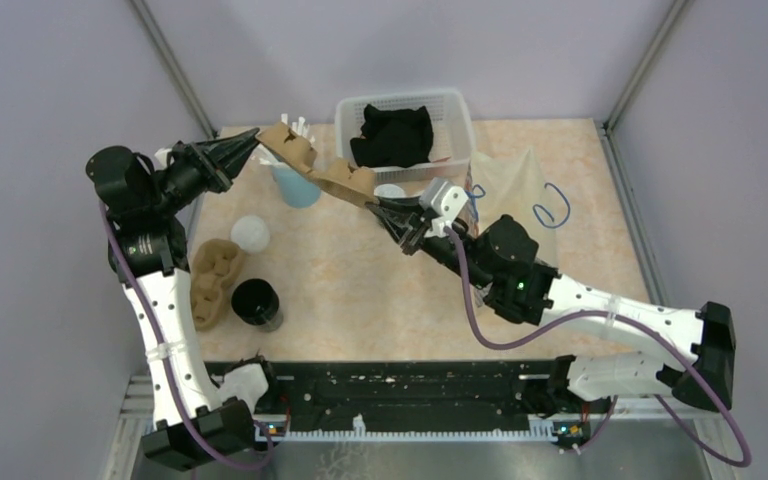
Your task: Pack the takeout coffee
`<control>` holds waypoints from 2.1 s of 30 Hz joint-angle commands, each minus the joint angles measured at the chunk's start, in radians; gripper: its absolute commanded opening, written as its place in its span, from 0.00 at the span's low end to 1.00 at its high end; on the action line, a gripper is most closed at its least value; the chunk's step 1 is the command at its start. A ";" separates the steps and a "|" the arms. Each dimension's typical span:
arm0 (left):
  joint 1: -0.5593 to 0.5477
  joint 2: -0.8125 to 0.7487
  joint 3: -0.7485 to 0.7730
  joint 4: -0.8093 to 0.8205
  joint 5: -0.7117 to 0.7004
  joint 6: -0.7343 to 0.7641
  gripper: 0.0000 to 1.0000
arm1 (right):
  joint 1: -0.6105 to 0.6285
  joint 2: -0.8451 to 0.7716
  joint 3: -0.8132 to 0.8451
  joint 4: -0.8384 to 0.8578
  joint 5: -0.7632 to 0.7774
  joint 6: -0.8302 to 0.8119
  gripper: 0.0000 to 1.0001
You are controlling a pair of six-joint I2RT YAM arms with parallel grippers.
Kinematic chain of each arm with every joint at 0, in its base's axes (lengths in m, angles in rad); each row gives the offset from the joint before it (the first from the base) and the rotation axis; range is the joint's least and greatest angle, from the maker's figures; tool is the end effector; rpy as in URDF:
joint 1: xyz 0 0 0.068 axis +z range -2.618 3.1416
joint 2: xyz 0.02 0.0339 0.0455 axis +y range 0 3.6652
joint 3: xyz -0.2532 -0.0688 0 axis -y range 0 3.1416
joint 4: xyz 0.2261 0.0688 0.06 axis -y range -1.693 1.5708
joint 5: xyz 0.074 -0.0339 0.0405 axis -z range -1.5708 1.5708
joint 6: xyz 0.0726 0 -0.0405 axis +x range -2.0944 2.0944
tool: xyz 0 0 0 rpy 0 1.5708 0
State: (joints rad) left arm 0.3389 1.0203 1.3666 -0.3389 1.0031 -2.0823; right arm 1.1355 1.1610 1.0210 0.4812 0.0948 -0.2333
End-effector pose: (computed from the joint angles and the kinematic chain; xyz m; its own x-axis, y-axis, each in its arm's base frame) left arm 0.2023 0.0064 0.4633 -0.5409 -0.6878 0.4840 -0.2956 -0.3833 -0.8750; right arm 0.1282 0.2594 0.4225 0.3373 0.1794 -0.9241 -0.8090 0.5573 -0.1870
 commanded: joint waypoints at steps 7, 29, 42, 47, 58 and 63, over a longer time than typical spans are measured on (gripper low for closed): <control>0.002 0.023 -0.001 0.051 0.028 0.139 0.46 | -0.007 -0.008 0.193 -0.292 0.301 0.422 0.00; -0.896 0.261 0.218 -0.094 -0.585 1.085 0.98 | -0.007 -0.384 0.738 -1.891 0.761 1.961 0.00; -1.166 0.802 0.695 -0.371 -0.770 1.427 0.91 | -0.008 -0.549 0.628 -1.773 0.840 1.646 0.00; -1.211 0.784 0.671 -0.382 -0.821 1.426 0.93 | -0.008 -0.519 0.688 -1.676 0.852 1.273 0.00; -1.382 0.600 0.492 -0.626 -0.992 0.993 0.96 | -0.006 -0.497 0.735 -1.515 0.805 0.778 0.00; -1.454 0.671 0.524 -0.581 -1.090 0.944 0.89 | -0.006 -0.503 0.747 -1.527 0.738 0.765 0.00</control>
State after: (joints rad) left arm -1.0809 1.6302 1.8736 -0.9436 0.0109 -1.0382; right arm 1.1336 0.6510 1.7306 -1.0744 0.8845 0.6064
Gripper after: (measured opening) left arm 0.917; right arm 0.010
